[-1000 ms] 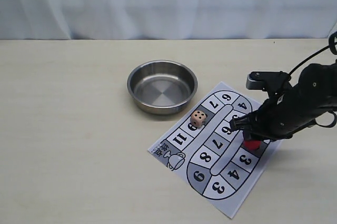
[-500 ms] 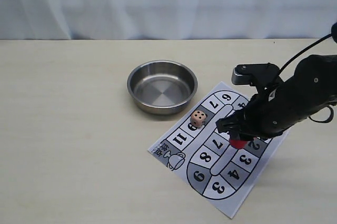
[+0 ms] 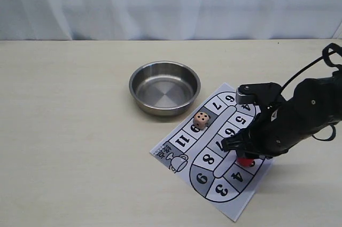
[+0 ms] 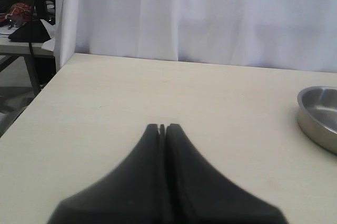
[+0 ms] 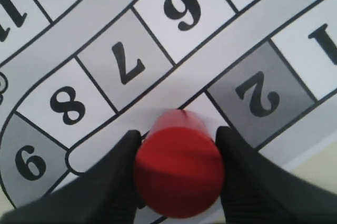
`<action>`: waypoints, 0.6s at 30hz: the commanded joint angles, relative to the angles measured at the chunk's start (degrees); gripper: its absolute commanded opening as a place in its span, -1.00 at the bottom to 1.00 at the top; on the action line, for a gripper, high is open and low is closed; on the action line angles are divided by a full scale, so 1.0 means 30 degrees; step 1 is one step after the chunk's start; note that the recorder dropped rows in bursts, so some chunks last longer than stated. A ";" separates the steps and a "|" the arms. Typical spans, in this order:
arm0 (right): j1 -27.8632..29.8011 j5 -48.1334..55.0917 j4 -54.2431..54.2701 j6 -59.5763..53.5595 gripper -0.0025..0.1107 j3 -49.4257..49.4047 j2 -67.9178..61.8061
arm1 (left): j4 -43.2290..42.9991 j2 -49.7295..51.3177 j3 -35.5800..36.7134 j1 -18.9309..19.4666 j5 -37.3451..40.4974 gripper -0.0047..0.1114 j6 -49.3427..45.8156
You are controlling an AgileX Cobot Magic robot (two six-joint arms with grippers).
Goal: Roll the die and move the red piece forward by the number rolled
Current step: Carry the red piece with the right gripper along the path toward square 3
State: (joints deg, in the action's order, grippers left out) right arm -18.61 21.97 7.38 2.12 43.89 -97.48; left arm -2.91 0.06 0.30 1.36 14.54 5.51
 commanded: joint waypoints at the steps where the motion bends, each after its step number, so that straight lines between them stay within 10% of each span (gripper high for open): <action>1: -0.0086 0.0239 -0.0209 0.0015 -0.89 -0.0052 0.1243 | 0.0057 -0.0021 -0.0100 -0.0002 -0.0220 -0.92 0.0083; 18: -0.2278 0.0745 -0.0320 0.0033 -0.89 -0.0439 0.2064 | 0.0057 -0.0021 -0.0100 -0.0002 -0.0220 -0.92 0.0083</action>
State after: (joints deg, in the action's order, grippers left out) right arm -25.42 25.27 7.16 2.12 43.57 -91.85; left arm -2.91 0.06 0.30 1.36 14.54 5.51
